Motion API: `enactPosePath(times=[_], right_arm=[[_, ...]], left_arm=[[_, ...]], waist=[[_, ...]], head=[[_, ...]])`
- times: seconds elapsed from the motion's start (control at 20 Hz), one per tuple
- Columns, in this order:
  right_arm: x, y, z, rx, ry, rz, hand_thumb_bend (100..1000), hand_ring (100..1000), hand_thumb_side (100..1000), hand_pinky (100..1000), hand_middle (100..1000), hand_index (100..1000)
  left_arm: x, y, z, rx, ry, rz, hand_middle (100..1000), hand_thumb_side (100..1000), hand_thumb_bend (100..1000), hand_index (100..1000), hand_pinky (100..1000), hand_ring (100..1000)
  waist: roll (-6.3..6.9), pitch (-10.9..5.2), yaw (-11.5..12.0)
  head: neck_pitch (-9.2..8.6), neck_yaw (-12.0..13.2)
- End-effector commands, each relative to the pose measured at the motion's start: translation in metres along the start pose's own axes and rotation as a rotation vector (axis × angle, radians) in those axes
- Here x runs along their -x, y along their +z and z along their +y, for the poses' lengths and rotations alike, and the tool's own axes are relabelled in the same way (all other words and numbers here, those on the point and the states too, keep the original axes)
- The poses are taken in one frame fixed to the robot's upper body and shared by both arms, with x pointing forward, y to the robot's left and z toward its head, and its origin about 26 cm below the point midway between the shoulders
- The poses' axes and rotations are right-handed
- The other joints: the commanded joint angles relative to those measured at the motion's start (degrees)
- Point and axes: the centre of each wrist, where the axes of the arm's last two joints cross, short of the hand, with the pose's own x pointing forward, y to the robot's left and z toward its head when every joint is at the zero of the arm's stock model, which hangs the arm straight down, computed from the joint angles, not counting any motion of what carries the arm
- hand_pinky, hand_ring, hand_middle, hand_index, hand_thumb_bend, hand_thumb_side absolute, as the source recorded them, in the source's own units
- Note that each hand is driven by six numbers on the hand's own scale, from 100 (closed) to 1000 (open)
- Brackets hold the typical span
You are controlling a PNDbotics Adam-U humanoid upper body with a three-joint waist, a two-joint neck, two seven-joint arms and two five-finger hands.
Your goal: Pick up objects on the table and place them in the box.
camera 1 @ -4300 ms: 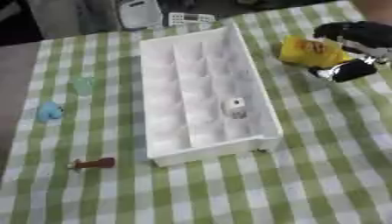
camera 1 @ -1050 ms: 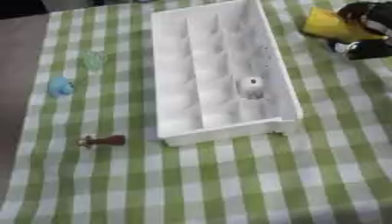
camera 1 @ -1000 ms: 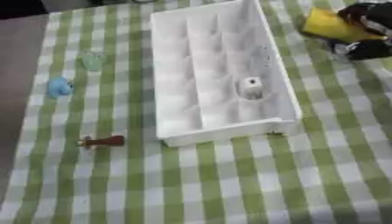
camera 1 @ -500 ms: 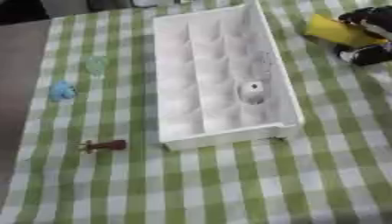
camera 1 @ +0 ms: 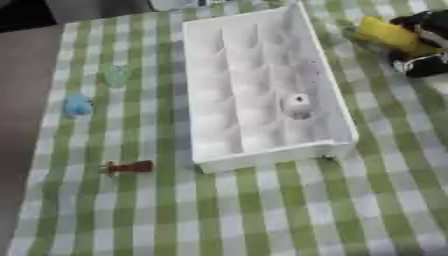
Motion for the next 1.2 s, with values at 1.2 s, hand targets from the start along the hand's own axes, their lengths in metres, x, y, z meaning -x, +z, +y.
enactPosePath(times=[1.2], right_arm=[[-0.047, 0.010, -0.043, 0.264, -0.185, -0.264, 100, 388, 100, 217, 453, 646]], left_arm=[[0.005, 0.006, 0.002, 0.019, -0.015, 0.032, 702, 833, 100, 767, 787, 1000]], waist=[[-3.08, -8.59, -5.3]], head=[[1.78, 2.5]])
